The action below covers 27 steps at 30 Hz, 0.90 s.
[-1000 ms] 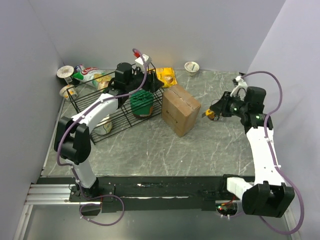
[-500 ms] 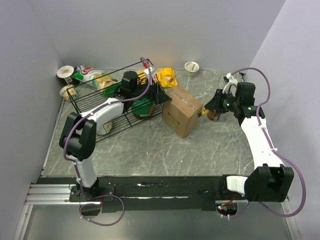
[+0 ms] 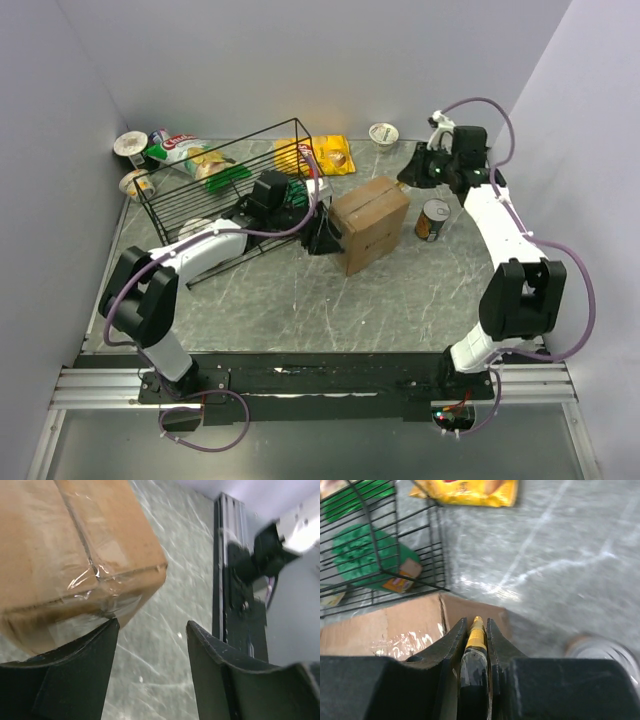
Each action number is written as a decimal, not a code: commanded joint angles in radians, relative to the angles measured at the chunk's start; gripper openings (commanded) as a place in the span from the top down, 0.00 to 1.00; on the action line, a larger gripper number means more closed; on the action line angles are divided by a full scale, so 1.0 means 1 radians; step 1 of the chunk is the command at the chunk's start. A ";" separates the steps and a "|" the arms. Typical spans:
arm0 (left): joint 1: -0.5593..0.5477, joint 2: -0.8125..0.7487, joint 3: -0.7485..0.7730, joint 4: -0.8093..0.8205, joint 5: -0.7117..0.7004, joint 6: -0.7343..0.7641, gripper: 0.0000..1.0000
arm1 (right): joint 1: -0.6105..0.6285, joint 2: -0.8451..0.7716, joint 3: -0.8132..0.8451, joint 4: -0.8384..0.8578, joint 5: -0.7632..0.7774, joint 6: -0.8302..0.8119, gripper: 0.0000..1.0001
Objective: Unpack the express box
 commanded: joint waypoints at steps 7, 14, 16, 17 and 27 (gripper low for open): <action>0.131 -0.110 0.084 -0.472 0.102 0.285 0.36 | 0.094 -0.024 -0.026 -0.038 -0.097 0.063 1.00; 0.246 -0.135 0.313 -0.925 0.133 0.633 0.33 | 0.242 -0.098 -0.116 -0.061 0.010 0.155 1.00; 0.251 -0.106 0.388 -1.002 0.137 0.681 0.34 | 0.255 -0.104 -0.116 -0.087 0.089 0.169 1.00; 0.251 -0.098 0.405 -1.031 0.145 0.678 0.34 | 0.247 -0.107 -0.101 -0.101 0.125 0.174 1.00; 0.253 0.086 0.685 -1.153 0.150 0.719 0.36 | -0.041 -0.241 -0.064 -0.043 -0.054 0.168 1.00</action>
